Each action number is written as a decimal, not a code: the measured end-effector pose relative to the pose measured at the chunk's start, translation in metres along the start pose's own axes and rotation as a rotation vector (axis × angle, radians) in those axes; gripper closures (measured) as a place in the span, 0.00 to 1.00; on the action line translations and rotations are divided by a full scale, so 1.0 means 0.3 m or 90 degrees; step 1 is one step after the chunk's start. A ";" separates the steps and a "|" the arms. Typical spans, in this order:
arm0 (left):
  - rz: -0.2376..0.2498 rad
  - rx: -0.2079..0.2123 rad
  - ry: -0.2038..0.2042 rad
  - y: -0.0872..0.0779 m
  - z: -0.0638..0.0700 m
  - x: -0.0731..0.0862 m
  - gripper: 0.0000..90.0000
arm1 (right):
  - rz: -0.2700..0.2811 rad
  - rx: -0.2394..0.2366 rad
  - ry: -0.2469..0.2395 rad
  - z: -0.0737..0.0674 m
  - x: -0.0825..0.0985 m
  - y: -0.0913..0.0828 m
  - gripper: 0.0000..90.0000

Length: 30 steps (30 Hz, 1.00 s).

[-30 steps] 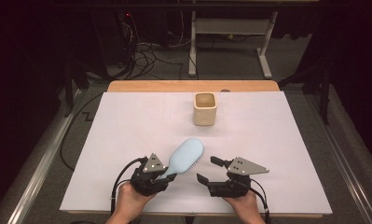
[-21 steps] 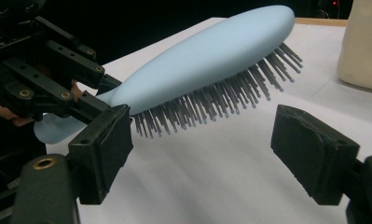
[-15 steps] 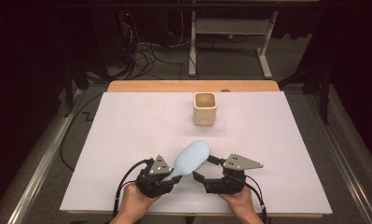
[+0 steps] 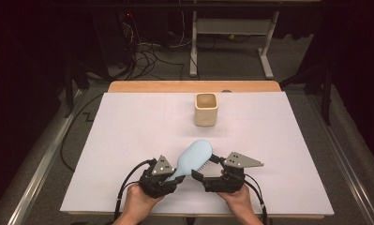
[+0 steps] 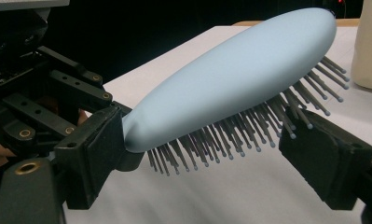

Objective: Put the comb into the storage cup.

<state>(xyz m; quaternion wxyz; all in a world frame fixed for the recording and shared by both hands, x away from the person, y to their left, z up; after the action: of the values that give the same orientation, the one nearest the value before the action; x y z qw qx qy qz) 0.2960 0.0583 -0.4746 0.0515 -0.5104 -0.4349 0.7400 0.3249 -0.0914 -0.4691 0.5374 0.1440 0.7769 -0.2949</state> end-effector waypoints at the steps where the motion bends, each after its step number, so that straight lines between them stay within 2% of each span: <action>1: 0.000 0.000 0.001 0.001 0.001 -0.001 0.77 | 0.000 -0.001 0.002 0.001 0.000 0.001 0.16; 15: 0.015 0.003 0.018 0.006 0.031 -0.016 0.77 | -0.001 -0.002 0.040 0.007 -0.002 0.013 0.10; 23: 0.025 0.009 0.029 0.009 0.046 -0.025 0.77 | -0.004 -0.005 0.050 0.007 -0.001 0.022 0.09; 27: 0.038 0.017 0.022 0.007 0.055 -0.032 0.77 | -0.003 -0.011 0.059 0.008 -0.003 0.025 0.08; 30: 0.039 0.018 0.028 0.005 0.059 -0.035 0.77 | 0.004 -0.013 0.059 0.008 -0.008 0.024 0.07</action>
<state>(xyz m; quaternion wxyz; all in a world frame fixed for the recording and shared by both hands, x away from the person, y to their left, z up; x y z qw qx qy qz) 0.2873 0.0413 -0.4664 0.0455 -0.5390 -0.4072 0.7359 0.3315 -0.0870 -0.4697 0.5029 0.1544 0.8037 -0.2782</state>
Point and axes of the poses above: each handheld gripper's, and its own axes: y roughly forward along the jaws, x roughly out of its underside, z roughly to its right, the point moved 7 cm from there along y, roughly forward along the jaws, and after that the axes turned 2 degrees about x, right-handed, at the moved point
